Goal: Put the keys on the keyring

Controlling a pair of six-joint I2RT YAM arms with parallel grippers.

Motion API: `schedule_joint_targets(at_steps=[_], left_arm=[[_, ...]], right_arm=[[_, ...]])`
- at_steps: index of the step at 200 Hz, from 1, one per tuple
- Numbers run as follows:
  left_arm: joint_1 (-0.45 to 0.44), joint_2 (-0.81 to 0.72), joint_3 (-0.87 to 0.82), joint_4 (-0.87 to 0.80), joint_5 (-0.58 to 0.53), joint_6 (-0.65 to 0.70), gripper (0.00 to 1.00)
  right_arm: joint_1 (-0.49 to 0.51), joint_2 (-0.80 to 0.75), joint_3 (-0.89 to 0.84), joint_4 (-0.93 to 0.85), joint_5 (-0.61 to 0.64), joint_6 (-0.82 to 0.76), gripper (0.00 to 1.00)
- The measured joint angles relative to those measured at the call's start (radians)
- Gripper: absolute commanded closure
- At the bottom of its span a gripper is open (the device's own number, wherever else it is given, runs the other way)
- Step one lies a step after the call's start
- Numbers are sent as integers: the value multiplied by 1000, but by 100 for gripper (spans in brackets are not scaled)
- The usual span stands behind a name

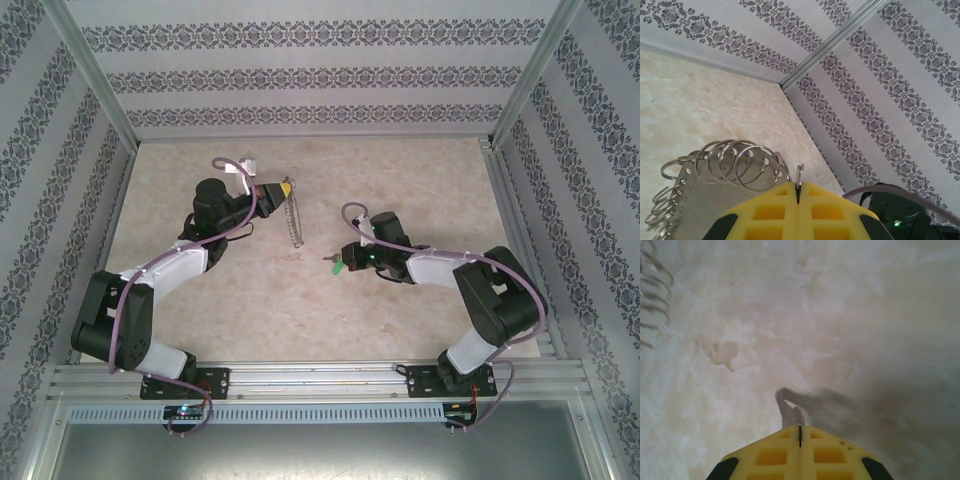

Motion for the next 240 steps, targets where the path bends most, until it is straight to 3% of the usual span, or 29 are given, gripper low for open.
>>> schedule_joint_targets(at_steps=[115,181,240], left_arm=[[-24,-4,-26,-3,97,60,100],[-28,-15,-34,-27,107,73,100],[-28,-38,-34,-58,106,90,100]], right_arm=[[-93,-322,-108,42,-13,94,100],[-79,-299,-102,-77,48,53,100],[5,-150,-61,-146,145,14,100]])
